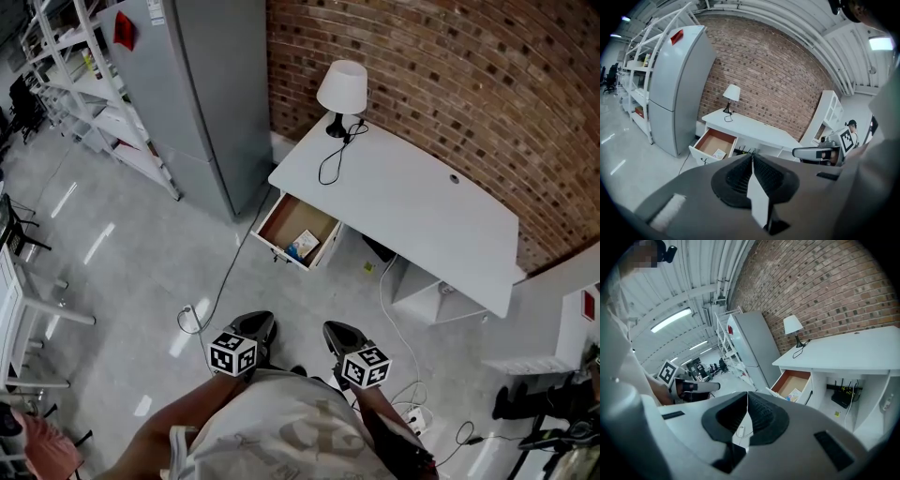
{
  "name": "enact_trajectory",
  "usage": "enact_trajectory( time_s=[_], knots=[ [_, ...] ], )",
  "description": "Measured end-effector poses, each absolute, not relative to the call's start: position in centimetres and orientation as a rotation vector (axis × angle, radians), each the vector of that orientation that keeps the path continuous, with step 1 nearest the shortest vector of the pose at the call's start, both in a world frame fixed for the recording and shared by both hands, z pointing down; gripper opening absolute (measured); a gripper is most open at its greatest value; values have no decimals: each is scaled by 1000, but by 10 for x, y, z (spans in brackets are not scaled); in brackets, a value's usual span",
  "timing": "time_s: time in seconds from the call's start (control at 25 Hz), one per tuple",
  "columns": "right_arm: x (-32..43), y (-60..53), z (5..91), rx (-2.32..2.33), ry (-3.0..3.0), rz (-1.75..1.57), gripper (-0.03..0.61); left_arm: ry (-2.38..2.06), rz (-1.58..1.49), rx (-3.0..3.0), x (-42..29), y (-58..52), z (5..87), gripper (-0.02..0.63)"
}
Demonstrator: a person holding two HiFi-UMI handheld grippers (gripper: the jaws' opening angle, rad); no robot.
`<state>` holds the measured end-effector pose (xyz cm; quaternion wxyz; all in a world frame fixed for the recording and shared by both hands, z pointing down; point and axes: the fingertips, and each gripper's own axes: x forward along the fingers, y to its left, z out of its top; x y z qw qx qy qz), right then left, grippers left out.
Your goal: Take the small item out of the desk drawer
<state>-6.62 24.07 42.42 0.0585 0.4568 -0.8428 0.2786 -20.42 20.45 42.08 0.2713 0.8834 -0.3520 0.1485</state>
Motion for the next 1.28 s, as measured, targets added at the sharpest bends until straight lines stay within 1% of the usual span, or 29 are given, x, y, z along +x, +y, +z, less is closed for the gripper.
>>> enact_trajectory(
  time_s=[0.68, 1.28],
  knots=[
    [-48, 158, 422, 1625, -2340, 766, 6, -677, 430, 2491, -174, 95, 418, 15],
    [-64, 109, 414, 1794, -2195, 751, 6, -512, 418, 2519, -191, 29, 416, 15]
  ],
)
